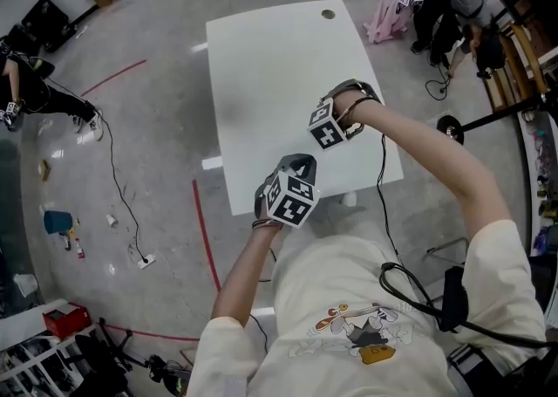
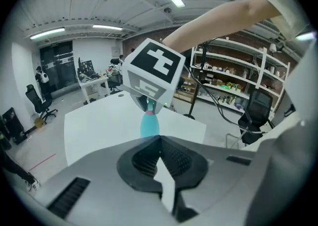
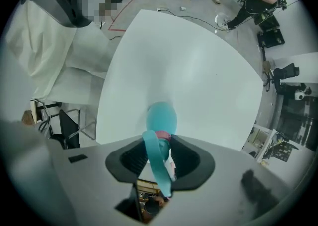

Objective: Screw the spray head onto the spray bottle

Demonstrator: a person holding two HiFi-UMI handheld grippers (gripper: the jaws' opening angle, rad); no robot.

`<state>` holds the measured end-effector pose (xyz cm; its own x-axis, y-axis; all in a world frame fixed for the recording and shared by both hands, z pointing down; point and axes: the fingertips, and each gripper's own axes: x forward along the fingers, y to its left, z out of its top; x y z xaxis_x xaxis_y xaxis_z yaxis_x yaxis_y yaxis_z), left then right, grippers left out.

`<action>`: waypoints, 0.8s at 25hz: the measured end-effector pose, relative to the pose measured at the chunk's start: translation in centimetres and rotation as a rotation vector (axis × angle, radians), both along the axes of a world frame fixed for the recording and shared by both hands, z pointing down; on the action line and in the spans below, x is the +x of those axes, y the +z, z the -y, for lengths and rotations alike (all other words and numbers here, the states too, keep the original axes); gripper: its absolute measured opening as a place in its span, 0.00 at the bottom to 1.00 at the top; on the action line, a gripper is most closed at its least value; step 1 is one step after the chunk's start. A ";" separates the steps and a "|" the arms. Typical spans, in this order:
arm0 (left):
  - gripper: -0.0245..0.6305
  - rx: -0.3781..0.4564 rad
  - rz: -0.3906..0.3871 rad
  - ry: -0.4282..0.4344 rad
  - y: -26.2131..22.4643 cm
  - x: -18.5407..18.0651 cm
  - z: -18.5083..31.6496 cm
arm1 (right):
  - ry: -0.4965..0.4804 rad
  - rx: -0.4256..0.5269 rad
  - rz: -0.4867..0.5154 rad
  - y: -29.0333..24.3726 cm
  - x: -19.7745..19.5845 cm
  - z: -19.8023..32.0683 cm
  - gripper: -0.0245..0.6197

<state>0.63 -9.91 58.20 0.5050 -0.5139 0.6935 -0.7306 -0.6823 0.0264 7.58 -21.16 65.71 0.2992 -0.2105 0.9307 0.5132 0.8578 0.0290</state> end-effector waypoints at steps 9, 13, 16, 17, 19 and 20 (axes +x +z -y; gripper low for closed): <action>0.05 -0.008 0.024 0.022 0.1 0.0 -0.2 | -0.019 0.084 0.025 0.6 -0.6 -0.3 0.24; 0.05 -0.010 0.039 0.034 0.0 -0.4 -0.3 | -0.018 0.110 0.050 0.0 -0.9 -0.7 0.24; 0.05 -0.010 0.052 0.038 0.2 -0.6 -0.1 | -0.077 0.120 0.056 -1.3 -1.1 -0.7 0.26; 0.05 -0.009 0.055 0.039 0.2 -0.6 0.0 | -0.098 0.125 0.070 -2.1 -1.2 -0.9 0.27; 0.05 -0.004 0.046 0.032 -0.1 -0.7 -0.1 | -0.117 0.129 0.126 -4.1 -1.5 -1.9 0.27; 0.05 0.000 0.033 0.023 -0.5 -0.7 -0.1 | -0.115 0.124 0.168 -5.4 -1.6 -2.6 0.27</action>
